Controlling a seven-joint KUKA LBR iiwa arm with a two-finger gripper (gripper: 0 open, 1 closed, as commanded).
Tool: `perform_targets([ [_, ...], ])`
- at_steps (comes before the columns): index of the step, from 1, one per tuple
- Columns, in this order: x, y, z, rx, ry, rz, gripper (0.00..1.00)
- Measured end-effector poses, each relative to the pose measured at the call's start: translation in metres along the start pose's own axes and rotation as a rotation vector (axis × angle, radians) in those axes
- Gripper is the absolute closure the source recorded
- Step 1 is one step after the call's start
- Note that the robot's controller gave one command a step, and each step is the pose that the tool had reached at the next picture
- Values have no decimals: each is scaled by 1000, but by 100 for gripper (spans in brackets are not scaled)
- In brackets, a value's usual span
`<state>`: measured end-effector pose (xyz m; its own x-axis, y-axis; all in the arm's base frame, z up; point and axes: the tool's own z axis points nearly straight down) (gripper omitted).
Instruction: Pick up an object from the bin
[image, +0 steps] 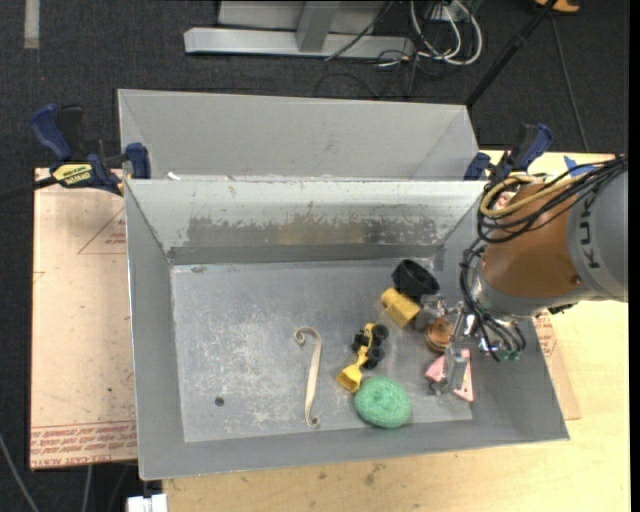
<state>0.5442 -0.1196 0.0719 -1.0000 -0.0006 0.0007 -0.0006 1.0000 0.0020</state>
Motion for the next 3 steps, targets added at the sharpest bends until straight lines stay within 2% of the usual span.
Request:
perform_targets([
  [1,-45,-14,-1,1,13,14,0],
  [2,-63,-28,-5,1,-4,168,100],
  [3,-63,-28,-5,1,-4,168,100],
])
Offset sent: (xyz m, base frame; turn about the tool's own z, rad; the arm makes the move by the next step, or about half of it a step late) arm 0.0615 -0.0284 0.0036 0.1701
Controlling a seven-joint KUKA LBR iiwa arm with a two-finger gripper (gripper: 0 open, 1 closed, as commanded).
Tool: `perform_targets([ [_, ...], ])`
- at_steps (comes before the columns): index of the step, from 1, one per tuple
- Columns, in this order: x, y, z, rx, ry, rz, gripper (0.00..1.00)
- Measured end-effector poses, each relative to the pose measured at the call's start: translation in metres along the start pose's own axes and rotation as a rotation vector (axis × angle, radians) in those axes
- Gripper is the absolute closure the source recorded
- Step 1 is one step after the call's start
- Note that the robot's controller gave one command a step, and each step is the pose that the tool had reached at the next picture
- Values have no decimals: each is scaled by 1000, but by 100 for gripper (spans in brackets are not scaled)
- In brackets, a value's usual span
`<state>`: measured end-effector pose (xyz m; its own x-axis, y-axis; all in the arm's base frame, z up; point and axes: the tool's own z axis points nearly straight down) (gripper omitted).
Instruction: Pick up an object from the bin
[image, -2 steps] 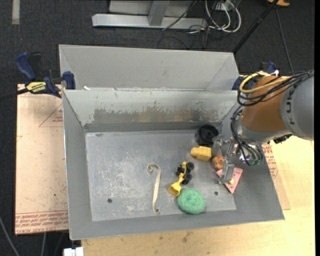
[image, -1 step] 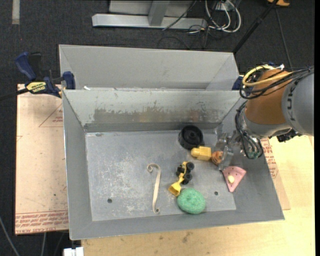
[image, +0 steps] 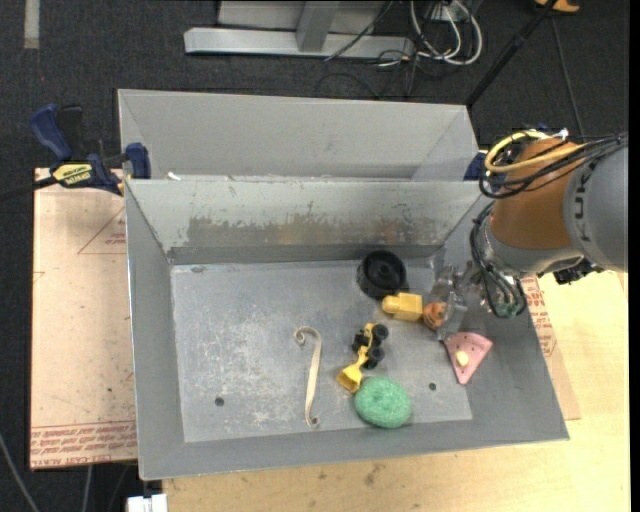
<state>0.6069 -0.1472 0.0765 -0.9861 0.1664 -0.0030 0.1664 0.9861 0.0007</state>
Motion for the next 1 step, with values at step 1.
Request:
perform_targets([
  [1,8,-3,-1,-1,-3,7,100],
])
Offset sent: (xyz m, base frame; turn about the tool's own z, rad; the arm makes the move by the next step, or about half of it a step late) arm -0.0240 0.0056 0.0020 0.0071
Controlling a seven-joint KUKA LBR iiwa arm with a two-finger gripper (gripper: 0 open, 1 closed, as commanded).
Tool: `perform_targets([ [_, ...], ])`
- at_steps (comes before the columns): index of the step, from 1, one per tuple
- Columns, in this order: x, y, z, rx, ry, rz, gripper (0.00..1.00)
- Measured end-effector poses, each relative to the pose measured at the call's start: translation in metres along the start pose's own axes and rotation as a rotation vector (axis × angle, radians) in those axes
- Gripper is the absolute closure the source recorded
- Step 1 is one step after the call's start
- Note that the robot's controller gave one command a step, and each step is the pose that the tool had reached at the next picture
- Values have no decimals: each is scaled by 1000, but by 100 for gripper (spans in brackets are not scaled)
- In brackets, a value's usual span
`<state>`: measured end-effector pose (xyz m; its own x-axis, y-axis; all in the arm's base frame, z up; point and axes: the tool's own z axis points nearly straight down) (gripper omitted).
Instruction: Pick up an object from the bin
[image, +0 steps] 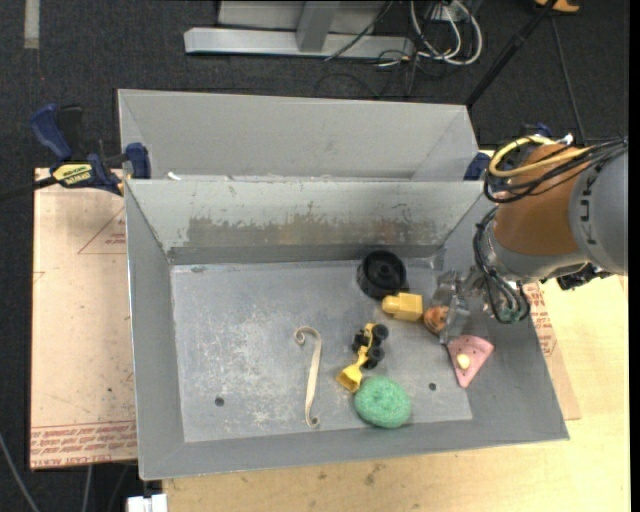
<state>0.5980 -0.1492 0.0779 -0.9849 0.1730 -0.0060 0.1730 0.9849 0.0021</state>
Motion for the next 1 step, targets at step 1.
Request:
perform_targets([
  [1,13,4,-1,2,1,-1,100],
])
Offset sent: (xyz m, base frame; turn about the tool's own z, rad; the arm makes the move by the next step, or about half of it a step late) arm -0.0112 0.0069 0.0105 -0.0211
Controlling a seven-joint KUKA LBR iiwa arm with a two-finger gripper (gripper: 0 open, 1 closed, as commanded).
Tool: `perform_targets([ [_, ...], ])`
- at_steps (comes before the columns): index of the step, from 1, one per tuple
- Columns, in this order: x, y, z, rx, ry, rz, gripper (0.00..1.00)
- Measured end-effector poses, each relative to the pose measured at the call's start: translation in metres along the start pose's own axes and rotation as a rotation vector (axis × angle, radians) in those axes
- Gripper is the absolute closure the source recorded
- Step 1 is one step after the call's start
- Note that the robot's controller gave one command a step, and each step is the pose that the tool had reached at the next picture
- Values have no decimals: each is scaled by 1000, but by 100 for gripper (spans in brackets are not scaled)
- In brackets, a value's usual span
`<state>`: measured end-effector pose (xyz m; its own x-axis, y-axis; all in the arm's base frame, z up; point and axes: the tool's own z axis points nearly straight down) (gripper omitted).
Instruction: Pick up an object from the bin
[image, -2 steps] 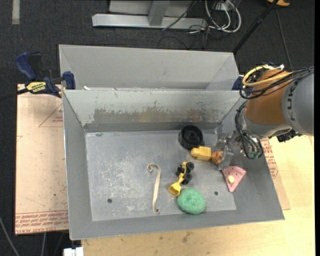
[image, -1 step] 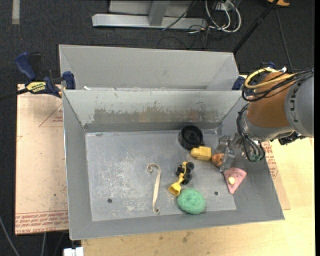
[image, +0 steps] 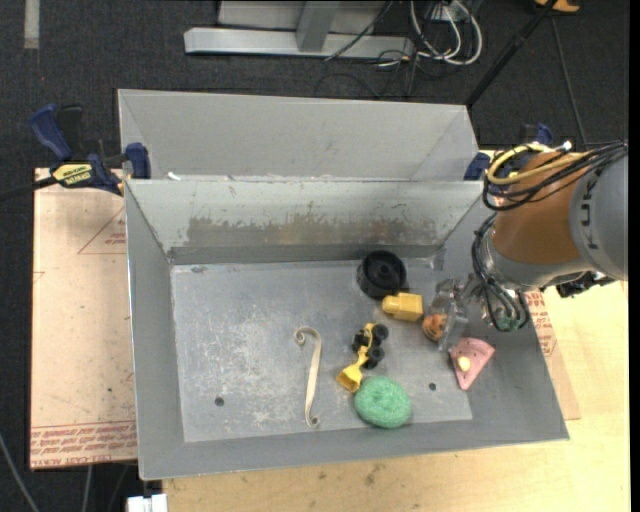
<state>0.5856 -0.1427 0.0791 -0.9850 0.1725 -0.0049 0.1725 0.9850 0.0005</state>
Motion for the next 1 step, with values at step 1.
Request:
perform_targets([
  [1,0,2,-7,0,2,-16,100],
])
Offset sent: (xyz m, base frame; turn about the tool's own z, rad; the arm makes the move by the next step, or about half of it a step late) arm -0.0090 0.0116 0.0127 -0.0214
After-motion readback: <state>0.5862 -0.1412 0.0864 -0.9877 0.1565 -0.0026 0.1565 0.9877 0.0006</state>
